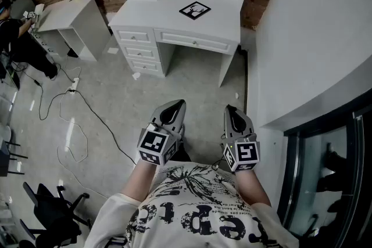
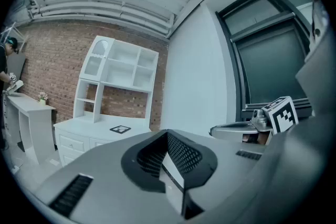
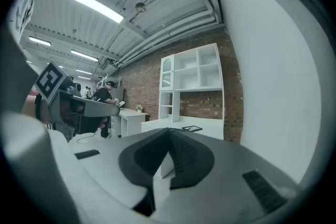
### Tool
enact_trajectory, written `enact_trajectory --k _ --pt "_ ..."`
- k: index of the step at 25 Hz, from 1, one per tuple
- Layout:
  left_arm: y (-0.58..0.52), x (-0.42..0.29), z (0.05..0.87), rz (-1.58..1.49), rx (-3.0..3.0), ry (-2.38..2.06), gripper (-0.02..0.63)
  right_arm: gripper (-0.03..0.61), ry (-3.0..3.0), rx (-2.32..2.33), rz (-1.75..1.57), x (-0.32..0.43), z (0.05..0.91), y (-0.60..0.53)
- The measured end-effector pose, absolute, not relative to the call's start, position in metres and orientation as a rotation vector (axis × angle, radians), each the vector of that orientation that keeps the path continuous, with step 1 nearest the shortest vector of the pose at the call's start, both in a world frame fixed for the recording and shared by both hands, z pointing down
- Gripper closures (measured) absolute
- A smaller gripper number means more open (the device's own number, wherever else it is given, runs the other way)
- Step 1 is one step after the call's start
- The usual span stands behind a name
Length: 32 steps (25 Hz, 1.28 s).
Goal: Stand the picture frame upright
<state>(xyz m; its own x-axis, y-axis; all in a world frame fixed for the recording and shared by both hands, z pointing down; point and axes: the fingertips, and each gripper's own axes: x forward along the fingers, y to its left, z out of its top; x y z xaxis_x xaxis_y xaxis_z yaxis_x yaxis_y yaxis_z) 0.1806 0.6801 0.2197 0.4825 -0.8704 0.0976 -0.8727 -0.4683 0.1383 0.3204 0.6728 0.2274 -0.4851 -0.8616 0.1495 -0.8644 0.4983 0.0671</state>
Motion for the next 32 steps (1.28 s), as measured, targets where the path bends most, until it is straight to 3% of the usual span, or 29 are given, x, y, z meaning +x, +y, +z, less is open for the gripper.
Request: enact_trajectory --k 12,22,32 --pt "0.678 0.174 0.227 0.041 2.537 -1.506 0.607 0.575 -2.527 1.561 0.096 0.322 0.235 0.666" --pt "0.665 0.159 0.235 0.066 2.512 -1.526 0.607 0.574 -2.493 1.499 -0.041 0.3 0.237 0.644" --pt "0.582 0.108 0.25 0.084 2.514 -1.524 0.607 0.574 -2.494 1.539 0.044 0.261 0.25 0.561"
